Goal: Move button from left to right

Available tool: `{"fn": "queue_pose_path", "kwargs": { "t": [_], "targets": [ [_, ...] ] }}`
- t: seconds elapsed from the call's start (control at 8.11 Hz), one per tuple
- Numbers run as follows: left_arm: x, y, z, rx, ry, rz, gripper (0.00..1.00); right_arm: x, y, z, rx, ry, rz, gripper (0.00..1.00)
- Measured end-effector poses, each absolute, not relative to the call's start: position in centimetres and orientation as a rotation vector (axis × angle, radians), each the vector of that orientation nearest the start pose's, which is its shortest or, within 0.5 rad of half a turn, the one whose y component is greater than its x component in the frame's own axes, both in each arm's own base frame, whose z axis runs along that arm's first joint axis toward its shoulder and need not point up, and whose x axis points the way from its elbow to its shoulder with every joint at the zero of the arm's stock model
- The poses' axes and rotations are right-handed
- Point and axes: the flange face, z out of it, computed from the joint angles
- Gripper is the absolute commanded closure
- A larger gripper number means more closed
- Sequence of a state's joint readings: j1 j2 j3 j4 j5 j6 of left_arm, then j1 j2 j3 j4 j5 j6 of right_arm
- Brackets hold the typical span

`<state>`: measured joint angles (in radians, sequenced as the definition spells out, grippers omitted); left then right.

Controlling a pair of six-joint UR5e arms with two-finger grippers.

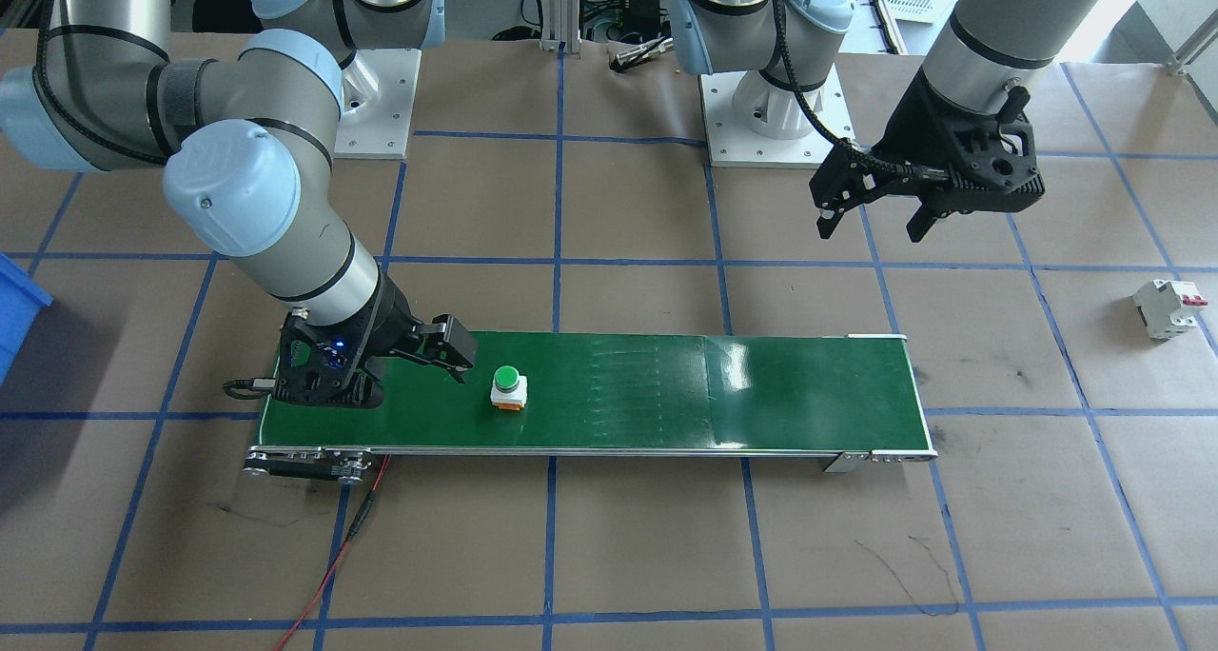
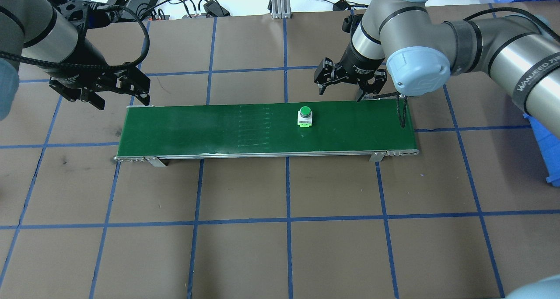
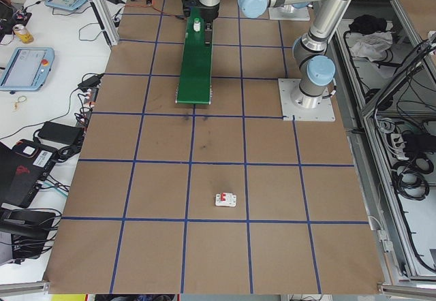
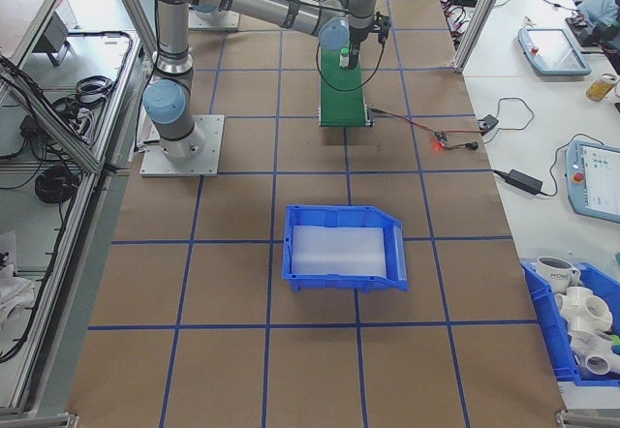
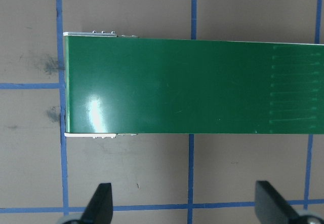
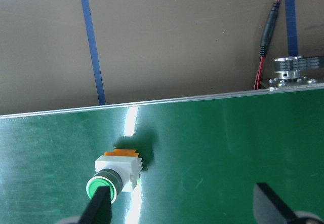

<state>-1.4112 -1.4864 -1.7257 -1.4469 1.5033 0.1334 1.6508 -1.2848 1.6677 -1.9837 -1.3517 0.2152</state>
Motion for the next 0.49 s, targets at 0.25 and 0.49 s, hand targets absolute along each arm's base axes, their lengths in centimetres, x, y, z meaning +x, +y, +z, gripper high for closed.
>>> {"fn": "queue_pose_path", "kwargs": {
  "t": [0.25,0.49],
  "targets": [
    [-6.5,-47.7,46.4,-0.039,3.199,-0.100,0.00,20.8,-57.7,31.7,0.189,2.913,-0.002,0.00],
    [-6.5,-47.6,46.5,-0.039,3.198,-0.100,0.00,21.2,-58.0,30.3,0.189,2.916,0.017,0.00]
  ]
}}
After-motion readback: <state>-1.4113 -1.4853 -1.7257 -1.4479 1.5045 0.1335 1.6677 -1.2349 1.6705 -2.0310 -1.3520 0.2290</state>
